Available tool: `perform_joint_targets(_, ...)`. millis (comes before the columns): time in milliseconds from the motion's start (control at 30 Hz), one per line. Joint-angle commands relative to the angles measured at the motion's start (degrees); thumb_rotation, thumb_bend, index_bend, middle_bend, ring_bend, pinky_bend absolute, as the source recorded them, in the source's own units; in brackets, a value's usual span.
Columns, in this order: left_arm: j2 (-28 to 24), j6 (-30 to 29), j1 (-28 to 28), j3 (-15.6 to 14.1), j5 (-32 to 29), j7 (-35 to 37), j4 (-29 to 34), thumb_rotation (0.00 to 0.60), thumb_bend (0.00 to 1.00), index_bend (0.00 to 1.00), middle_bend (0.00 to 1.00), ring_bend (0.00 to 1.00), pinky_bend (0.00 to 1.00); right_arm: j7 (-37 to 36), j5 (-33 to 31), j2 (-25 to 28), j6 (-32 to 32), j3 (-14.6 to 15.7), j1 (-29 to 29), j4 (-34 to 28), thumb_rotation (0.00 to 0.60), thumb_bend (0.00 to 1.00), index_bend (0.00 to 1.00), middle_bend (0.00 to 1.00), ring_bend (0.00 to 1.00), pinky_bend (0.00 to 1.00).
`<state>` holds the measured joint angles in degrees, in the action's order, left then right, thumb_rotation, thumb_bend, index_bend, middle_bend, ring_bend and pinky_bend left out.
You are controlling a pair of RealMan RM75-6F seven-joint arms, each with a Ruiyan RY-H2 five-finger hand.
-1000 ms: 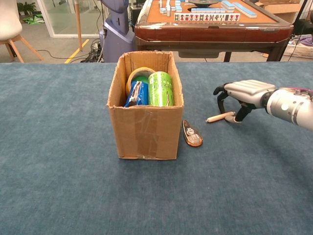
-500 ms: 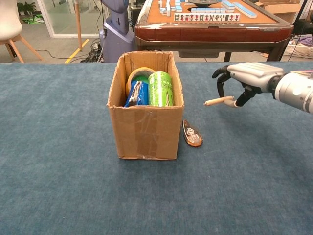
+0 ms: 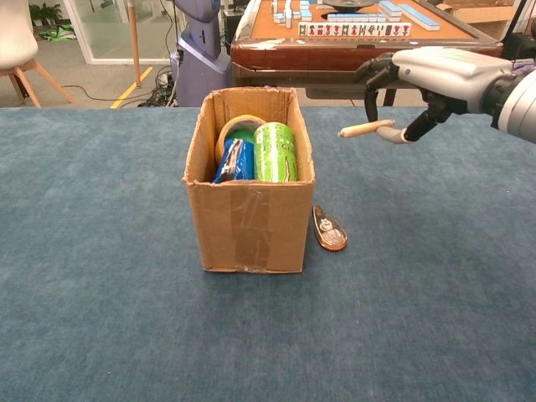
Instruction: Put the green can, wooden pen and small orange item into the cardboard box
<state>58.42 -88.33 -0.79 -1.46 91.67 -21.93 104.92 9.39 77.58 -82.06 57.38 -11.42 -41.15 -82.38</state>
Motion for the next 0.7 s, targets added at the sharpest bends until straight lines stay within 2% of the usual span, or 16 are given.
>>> perform_joint_targets(33, 0.0, -0.1, 0.0, 0.0, 0.0, 0.1, 0.0, 0.600, 0.37, 0.50, 0.54, 0.46, 0.52, 2.6, 0.8, 1.5, 1.4, -0.5, -0.2, -3.5, 0.600, 0.44, 0.56, 0.13, 0.02, 0.12)
perform_joint_targets(433, -0.1, -0.4, 0.0, 0.1, 0.0, 0.6, -0.2, 0.600, 0.37, 0.50, 0.54, 0.46, 0.52, 9.0, -0.4, 0.1, 0.8, -2.5, -3.7, -8.4, 0.600, 0.44, 0.56, 0.14, 0.02, 0.12)
perform_joint_targets(700, 0.0, -0.5, 0.0, 0.0, 0.2, 0.6, -0.3, 0.600, 0.37, 0.50, 0.54, 0.46, 0.52, 13.7, -2.5, -2.8, -0.7, -3.5, -6.7, -8.5, 0.600, 0.44, 0.56, 0.14, 0.02, 0.12)
